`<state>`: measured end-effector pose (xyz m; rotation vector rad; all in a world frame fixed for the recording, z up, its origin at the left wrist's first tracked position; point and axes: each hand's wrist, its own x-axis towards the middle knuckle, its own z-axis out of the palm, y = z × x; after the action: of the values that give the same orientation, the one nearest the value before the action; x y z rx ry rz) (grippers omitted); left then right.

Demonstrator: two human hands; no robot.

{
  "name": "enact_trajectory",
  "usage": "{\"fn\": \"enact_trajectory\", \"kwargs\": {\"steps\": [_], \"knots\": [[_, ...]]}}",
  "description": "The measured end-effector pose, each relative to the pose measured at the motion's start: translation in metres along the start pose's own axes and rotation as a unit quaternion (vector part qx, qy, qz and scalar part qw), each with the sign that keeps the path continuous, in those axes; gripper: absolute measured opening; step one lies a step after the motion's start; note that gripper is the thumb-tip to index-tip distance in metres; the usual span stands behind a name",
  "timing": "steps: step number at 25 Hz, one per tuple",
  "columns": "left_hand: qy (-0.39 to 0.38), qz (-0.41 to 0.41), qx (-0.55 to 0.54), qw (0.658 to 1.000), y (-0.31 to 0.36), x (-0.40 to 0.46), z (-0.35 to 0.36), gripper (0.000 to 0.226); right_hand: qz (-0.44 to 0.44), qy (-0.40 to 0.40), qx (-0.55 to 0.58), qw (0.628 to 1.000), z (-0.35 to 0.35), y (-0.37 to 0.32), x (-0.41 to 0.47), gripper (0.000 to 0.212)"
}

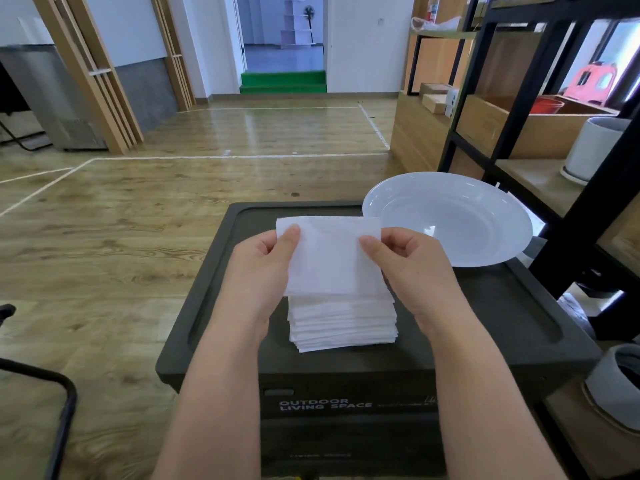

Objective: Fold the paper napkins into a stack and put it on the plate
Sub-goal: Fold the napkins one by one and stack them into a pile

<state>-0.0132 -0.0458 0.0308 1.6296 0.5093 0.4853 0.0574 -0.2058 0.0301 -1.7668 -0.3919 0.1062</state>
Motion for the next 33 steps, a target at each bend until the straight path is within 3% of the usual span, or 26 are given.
{"fn": "enact_trajectory", "kwargs": {"steps": [3,9,15,22,27,30,33], "knots": [[0.012,-0.007,0.04,0.999,-0.007,0.002,0.002,0.051,0.035,0.048,0.04,0.997,0.001,0.002,0.003,0.016],[0.108,0.051,0.269,0.956,-0.019,0.001,0.006,0.03,0.047,0.088,-0.126,0.987,0.004,0.018,0.006,0.013],[0.116,0.012,0.32,0.94,-0.031,0.007,0.007,0.029,0.068,0.079,-0.206,0.973,0.008,0.028,0.008,0.017],[0.091,-0.039,0.316,0.944,-0.035,0.008,0.009,0.033,0.091,0.074,-0.244,0.963,0.008,0.03,0.008,0.019],[0.014,-0.103,0.426,0.899,-0.029,0.006,0.004,0.06,0.114,0.081,-0.273,0.952,0.008,0.031,0.008,0.017],[-0.021,-0.119,0.469,0.875,-0.027,0.006,0.005,0.067,0.146,0.037,-0.287,0.946,0.005,0.029,0.008,0.012],[-0.029,-0.113,0.479,0.87,-0.024,0.008,0.011,0.063,0.164,-0.008,-0.308,0.937,0.004,0.027,0.009,0.028]]}}
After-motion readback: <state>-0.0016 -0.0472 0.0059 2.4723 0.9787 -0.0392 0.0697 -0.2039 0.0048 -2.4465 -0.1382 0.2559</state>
